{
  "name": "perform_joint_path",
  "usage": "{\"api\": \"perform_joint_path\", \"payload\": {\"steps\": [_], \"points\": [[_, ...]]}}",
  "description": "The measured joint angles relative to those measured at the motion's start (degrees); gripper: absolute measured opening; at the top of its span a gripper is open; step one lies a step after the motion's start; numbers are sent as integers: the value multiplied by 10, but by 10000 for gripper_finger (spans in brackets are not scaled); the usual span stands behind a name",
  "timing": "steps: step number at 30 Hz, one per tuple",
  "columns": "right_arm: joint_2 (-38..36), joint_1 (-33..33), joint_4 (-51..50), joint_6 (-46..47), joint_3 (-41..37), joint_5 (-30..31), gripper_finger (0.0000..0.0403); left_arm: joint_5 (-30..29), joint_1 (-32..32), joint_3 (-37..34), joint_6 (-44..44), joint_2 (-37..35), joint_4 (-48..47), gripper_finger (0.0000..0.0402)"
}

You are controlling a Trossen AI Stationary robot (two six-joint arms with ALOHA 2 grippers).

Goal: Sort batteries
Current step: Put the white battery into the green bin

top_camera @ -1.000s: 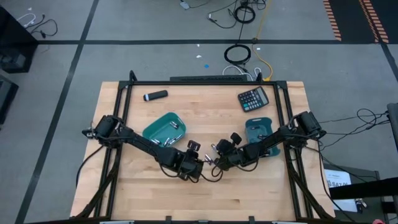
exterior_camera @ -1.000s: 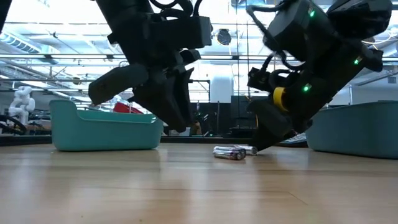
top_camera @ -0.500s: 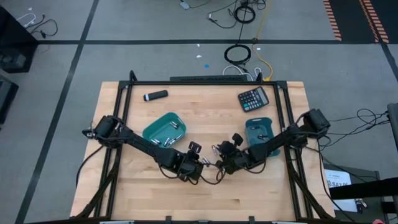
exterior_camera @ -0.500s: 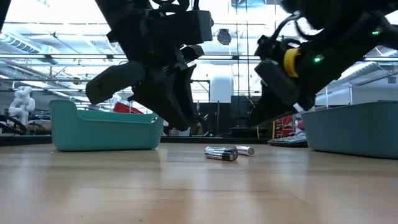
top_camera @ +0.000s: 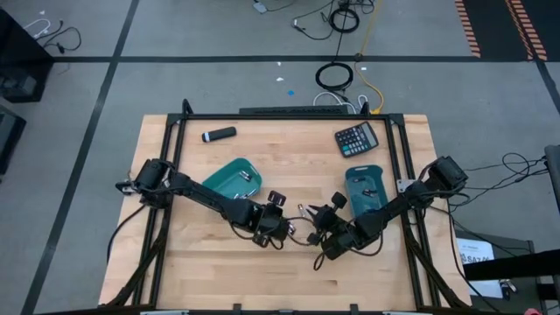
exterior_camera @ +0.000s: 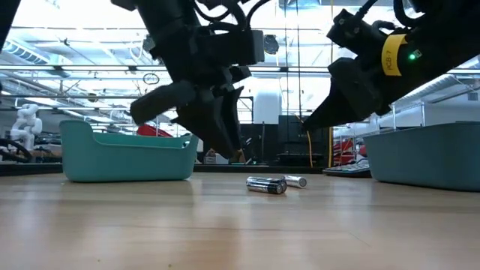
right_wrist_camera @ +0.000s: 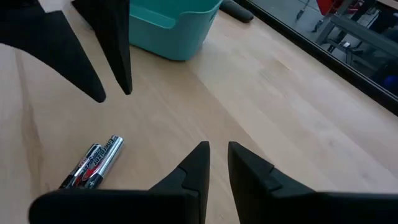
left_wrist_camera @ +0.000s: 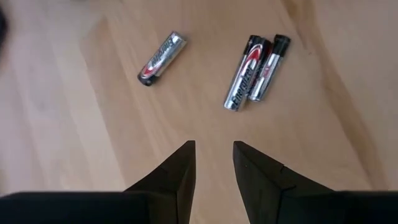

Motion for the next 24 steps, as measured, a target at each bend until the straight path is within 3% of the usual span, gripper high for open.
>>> {"api": "perform_joint_path", "payload": {"steps": [8,13,21,24], "points": [[0,5,6,-31,0,12,50,54,17,63,-23,0,-64,118],[-1,17,6,-41,0,39,50,130,26,95,-52,0,-80,118],[-1,29,25,-61,0,43,50,158,33,96,-54,0,-92,118],[-1,33,39,-83,1,45,50,196,36,96,-65,0,-85,118]]}}
